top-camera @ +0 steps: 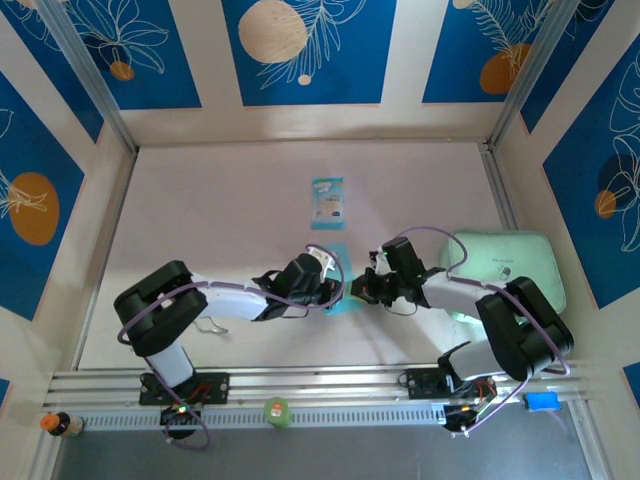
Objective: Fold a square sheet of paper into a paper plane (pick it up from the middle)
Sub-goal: Fold the triangle a second time at the center of the table.
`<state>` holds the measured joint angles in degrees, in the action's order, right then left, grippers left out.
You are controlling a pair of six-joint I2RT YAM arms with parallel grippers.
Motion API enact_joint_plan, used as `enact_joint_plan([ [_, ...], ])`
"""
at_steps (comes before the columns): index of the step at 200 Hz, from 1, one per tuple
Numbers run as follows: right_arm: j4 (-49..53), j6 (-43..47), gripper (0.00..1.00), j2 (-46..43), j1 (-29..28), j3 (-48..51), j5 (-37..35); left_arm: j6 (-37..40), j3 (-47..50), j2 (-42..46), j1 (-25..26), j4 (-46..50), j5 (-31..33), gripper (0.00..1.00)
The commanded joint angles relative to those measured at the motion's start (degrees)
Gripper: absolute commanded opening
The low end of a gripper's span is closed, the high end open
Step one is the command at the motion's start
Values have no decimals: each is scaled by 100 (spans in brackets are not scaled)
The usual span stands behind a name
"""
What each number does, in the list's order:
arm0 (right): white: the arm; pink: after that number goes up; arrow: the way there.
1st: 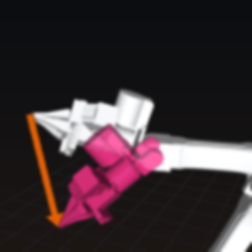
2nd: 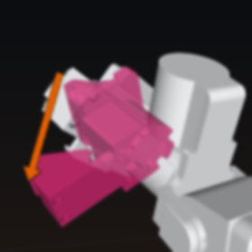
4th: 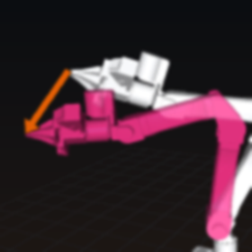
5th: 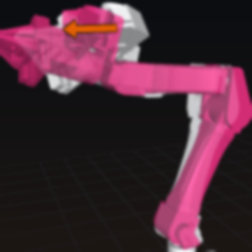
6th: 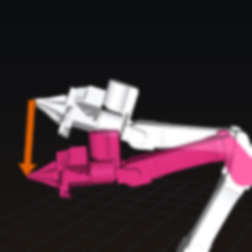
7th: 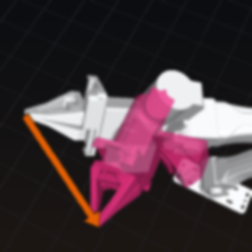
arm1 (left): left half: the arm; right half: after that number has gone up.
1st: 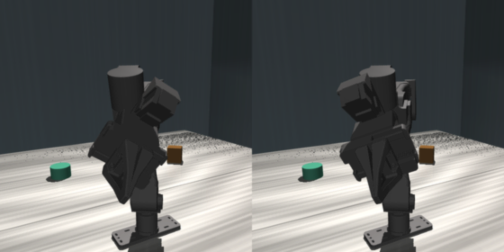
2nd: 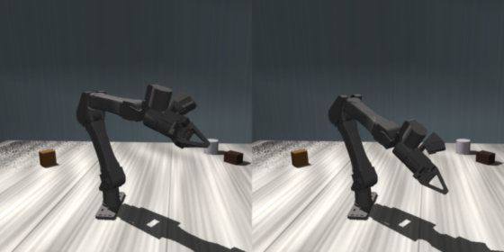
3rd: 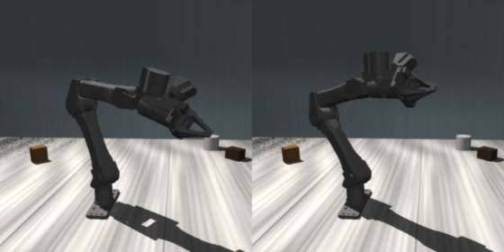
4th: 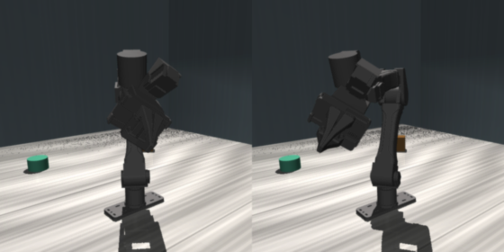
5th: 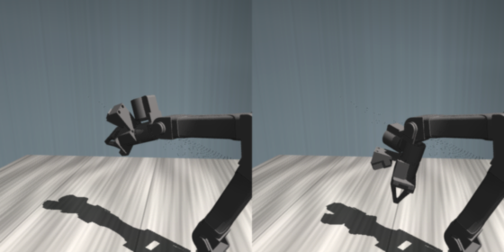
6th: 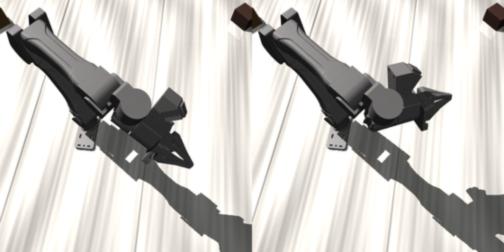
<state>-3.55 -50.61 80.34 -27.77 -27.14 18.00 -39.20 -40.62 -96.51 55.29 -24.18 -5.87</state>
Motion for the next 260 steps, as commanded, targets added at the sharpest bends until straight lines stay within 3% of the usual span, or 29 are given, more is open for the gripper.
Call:
enact_joint_plan([
  [1,-265,-168,4,238,-36,66,222,-88,60,19,-33,-139,95,0],
  [41,71,-50,3,581,-27,-70,151,22,66,53,-35,-57,136,0],
  [86,564,176,1,669,0,-160,-80,809,-47,202,-36,687,444,2],
  [170,610,242,1,658,0,-209,-51,1705,-198,78,-73,922,759,6],
  [260,662,297,1,720,0,-284,2,2038,-482,-149,-183,1416,1053,7],
])
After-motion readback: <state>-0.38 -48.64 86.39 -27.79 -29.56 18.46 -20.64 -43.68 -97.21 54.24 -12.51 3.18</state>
